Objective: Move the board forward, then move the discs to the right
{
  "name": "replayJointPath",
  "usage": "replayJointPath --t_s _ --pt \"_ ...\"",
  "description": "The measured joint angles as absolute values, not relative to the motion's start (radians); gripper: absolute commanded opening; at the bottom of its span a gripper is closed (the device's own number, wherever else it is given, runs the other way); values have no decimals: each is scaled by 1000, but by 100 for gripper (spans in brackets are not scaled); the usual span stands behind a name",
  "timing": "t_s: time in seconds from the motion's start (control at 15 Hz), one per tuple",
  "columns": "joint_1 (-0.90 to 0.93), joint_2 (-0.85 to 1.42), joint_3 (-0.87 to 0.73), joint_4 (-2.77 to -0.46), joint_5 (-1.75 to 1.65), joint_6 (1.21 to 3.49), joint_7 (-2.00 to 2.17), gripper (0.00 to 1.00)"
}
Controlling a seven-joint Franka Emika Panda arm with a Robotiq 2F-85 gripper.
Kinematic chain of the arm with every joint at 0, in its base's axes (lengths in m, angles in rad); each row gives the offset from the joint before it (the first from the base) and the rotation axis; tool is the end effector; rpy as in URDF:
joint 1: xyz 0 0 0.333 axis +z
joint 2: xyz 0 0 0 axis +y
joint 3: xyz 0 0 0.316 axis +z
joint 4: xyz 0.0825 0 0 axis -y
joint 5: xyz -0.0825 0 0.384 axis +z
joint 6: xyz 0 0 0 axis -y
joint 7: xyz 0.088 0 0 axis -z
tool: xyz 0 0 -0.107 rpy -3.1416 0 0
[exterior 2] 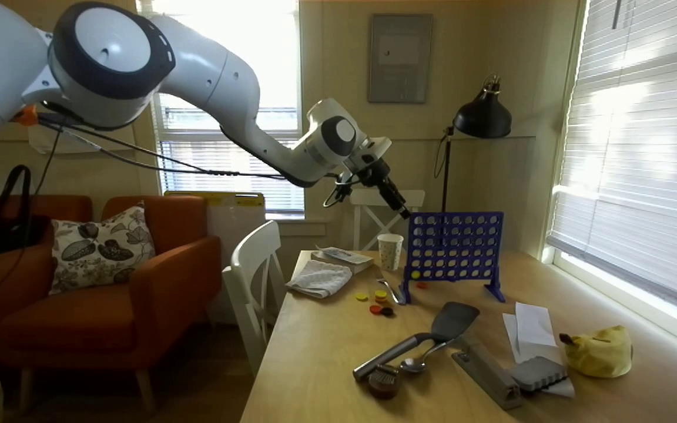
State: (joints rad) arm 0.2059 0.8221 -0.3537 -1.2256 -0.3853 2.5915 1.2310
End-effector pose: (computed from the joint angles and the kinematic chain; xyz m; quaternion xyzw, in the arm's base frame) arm 0.7961 -0.0176 0.3600 0.8330 -0.4125 0.3619 0.0707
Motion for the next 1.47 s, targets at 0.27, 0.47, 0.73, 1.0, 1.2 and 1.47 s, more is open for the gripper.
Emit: replayJointPath --t_s 0.27,0.47,0.73,1.0,1.2,1.47 --pt "224 909 -405 -1136 -385 2595 1258 62" --pt "232 952 -431 -1084 -385 2595 1268 38" --pt "234 973 -443 -1054 -385 2595 1268 12" --pt "238 980 -446 -1040 -385 2586 1268 5" --pt "244 980 -450 -1035 -385 2562 1270 5" --pt "268 970 -452 -1035 -385 2498 1280 5"
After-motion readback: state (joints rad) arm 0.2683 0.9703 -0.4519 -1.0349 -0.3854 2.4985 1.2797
